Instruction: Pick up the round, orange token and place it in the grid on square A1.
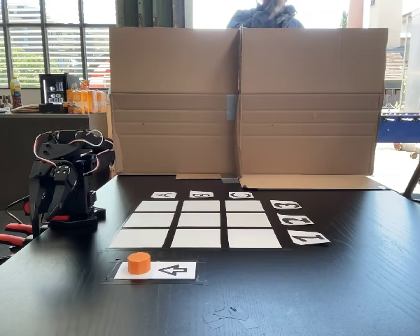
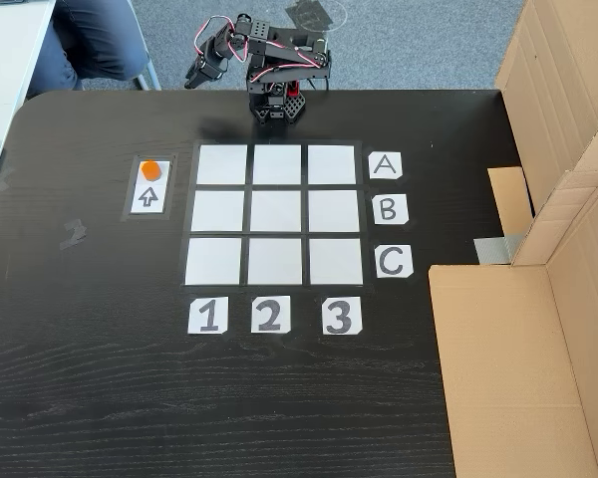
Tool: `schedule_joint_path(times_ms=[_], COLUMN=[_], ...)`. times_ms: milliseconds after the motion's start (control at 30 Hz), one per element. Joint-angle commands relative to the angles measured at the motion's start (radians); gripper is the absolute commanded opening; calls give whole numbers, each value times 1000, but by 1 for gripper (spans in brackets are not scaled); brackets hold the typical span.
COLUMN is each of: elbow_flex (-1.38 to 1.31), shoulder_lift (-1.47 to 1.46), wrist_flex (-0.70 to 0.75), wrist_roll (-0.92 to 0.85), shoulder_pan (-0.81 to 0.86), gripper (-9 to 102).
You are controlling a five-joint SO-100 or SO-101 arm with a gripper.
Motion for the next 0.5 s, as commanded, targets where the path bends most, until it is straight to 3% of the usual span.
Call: schedule_joint_path(times_ms=[0, 467], elbow_flex=[-146, -577], shoulder_lift=[-101, -471], wrist_flex=[40, 222], wrist_roll=[3, -8], shoulder_pan=[-15, -92], gripper=[10, 17])
